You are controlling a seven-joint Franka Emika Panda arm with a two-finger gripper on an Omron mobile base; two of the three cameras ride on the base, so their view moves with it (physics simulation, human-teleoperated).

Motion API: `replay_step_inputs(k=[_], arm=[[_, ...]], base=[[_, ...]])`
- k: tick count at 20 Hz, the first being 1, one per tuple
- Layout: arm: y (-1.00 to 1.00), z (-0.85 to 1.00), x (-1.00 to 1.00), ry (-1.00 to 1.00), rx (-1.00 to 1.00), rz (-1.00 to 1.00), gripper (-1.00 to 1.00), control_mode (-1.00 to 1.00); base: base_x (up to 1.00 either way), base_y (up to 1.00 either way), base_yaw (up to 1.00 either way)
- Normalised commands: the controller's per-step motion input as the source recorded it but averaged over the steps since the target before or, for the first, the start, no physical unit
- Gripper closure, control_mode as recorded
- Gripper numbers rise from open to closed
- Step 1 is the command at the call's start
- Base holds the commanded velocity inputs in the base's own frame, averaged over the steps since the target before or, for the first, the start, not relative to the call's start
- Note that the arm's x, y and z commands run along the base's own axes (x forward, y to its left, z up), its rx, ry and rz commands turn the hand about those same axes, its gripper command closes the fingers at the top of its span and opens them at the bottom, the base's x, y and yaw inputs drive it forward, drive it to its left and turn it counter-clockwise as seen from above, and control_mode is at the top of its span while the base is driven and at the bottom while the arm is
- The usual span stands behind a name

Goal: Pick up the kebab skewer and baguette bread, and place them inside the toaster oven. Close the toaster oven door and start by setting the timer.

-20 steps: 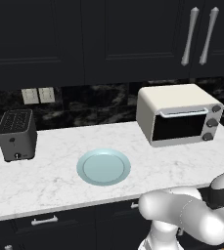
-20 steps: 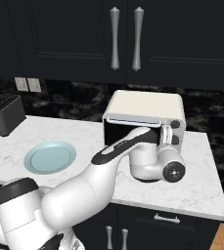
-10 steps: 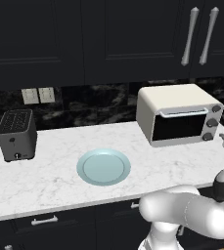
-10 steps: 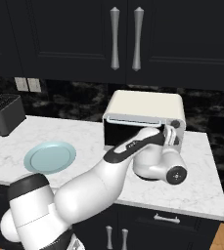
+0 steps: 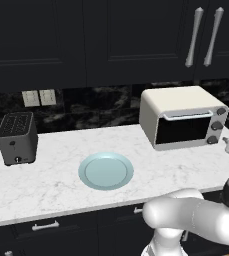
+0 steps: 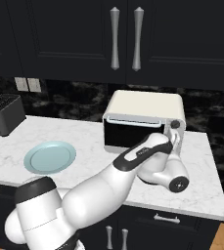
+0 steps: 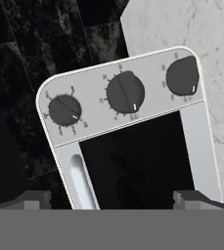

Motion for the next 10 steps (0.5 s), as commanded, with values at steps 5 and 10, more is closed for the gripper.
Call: replay_step_inputs(k=[5, 10], arm=[[0.0, -0.11, 0.1, -0.03, 0.0, 0.0, -1.0, -1.0], [-0.03, -0.09, 0.26, -0.01, 0.0, 0.0, -1.0, -1.0]], base=[[0.0, 0.0, 0.0], [0.0, 0.0, 0.0]])
